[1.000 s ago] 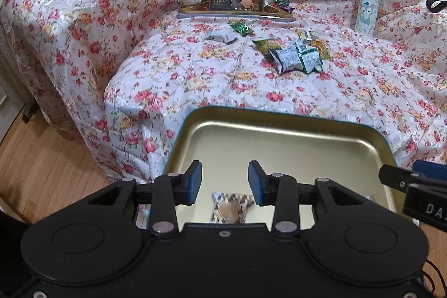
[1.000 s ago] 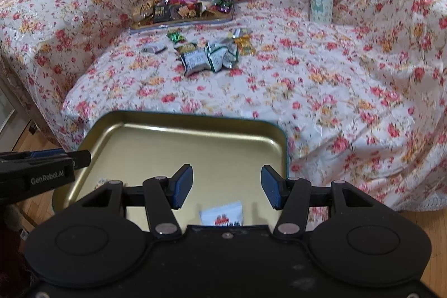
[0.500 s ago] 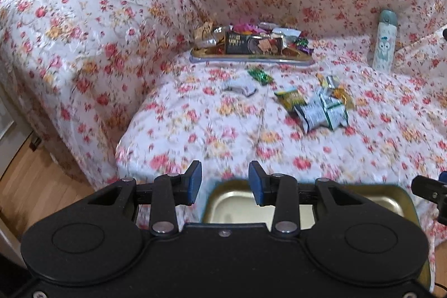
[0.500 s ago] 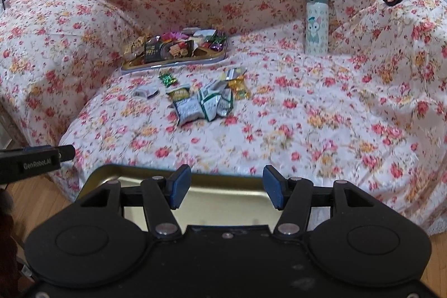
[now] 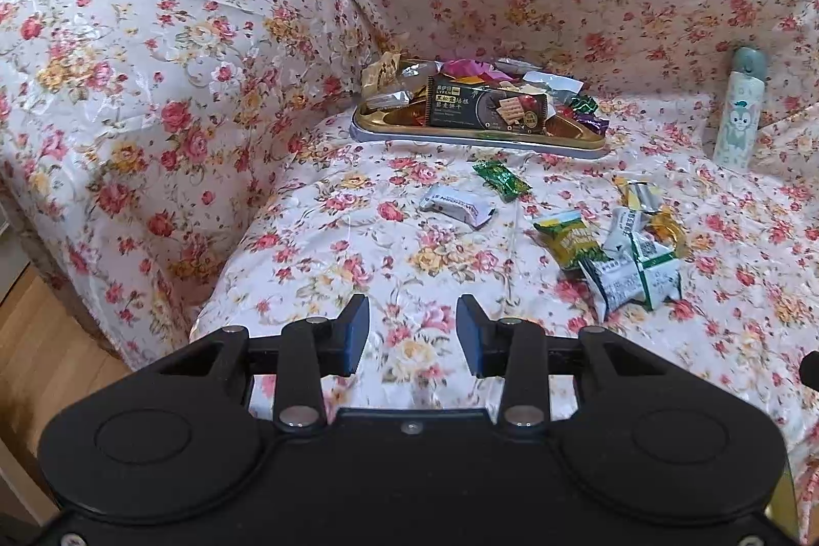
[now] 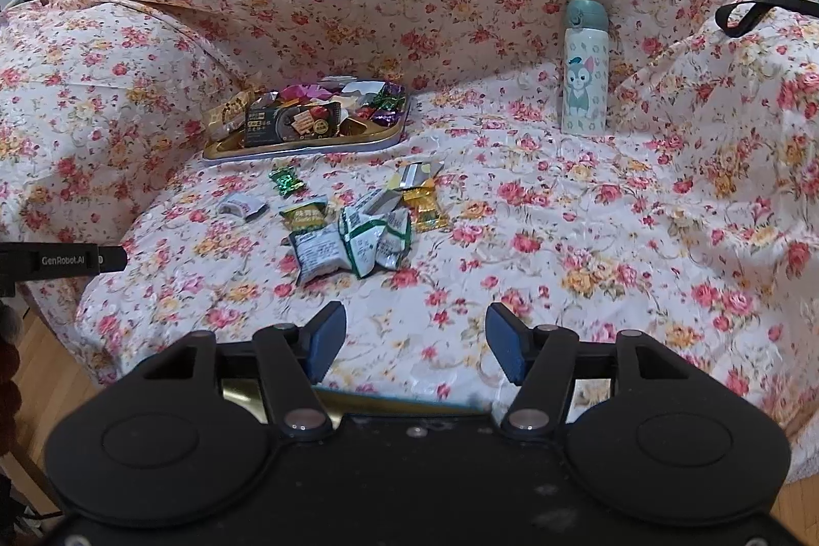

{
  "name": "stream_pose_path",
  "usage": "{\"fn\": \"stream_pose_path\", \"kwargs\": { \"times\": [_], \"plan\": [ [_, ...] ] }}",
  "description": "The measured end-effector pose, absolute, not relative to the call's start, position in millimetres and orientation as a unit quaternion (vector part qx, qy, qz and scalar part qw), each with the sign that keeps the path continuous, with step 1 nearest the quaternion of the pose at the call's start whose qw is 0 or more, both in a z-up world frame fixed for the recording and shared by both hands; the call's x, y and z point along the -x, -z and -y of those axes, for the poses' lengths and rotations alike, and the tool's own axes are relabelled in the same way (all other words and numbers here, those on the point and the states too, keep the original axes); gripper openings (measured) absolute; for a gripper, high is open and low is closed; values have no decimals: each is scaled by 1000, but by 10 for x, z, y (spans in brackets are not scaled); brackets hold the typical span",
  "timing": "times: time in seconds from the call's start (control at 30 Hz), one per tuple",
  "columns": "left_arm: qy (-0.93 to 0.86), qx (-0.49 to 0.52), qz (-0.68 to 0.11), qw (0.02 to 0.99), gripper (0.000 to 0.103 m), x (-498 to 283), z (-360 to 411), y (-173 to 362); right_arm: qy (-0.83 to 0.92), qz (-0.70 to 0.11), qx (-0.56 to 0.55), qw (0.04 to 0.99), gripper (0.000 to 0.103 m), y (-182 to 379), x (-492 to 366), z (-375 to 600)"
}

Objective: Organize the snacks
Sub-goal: 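Move both open tools back toward the remaining snacks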

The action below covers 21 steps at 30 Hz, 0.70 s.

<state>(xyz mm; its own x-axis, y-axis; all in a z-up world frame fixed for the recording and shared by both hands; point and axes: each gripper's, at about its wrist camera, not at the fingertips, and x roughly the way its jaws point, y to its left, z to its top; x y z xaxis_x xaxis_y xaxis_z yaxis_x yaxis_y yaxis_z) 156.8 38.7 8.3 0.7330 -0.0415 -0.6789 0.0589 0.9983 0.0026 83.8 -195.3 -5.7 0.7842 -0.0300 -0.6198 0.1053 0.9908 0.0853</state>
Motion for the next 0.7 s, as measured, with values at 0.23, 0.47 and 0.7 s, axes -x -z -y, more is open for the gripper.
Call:
{"fn": "stream_pose_path", "kwargs": {
  "times": [0.23,0.47,0.7],
  "plan": [
    [46,-23,-371,927,48,-1767,-306,18,40,-335,-47,940,64,128,-1088,2003],
    [54,-19,-378,924,48,-2029,-276,105,41,-350,-43,935,64,229,-1374,2044],
    [55,-6,-392,918,48,-2350,-270,260,42,-363,-50,929,64,353,-1655,2070]
  ]
}}
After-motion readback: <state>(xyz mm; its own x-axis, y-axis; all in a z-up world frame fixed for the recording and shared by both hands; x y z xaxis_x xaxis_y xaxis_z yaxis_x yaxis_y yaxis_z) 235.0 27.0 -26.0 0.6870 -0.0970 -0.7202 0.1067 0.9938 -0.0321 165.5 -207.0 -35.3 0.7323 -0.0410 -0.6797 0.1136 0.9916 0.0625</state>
